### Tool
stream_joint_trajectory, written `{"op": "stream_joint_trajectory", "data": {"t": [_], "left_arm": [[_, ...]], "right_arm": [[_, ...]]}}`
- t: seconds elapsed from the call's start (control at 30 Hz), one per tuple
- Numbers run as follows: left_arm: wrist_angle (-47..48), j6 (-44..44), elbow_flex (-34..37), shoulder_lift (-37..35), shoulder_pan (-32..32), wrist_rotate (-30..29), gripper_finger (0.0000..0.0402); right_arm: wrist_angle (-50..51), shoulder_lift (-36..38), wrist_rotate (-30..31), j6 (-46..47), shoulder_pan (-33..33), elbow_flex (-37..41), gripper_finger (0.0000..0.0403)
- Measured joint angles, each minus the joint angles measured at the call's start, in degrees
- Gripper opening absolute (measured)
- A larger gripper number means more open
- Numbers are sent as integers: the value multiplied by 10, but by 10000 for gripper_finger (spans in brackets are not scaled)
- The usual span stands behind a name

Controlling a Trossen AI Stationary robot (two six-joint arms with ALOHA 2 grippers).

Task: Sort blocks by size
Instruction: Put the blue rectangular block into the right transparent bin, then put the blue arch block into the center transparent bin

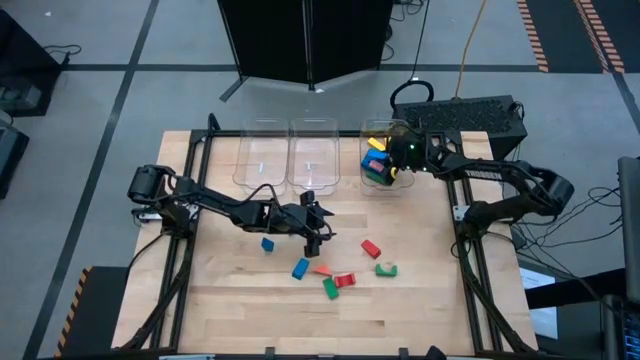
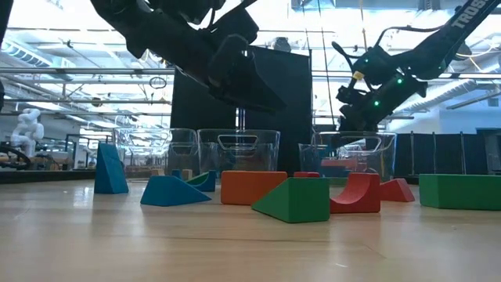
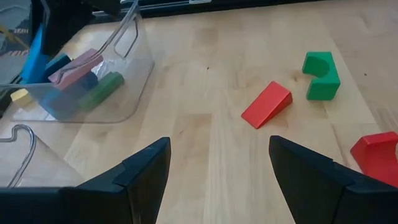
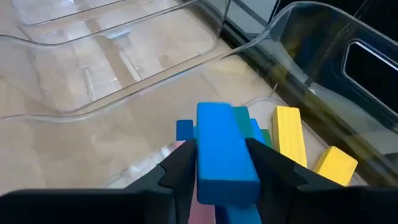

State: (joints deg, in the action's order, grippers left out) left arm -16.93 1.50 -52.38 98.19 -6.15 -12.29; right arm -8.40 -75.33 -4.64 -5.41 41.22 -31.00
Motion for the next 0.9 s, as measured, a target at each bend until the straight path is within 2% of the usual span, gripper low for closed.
{"op": "stream_joint_trajectory", "data": {"t": [0.23,0.47,0.9], "left_arm": [[5,-12,0,0,0,0,273],[21,-12,0,0,0,0,273],[106,-59,0,0,-5,-21,273]], "right_arm": [[-4,0,1,0,0,0,162],[-4,13,1,2,0,0,166],[23,145,-2,17,-16,0,166]]}}
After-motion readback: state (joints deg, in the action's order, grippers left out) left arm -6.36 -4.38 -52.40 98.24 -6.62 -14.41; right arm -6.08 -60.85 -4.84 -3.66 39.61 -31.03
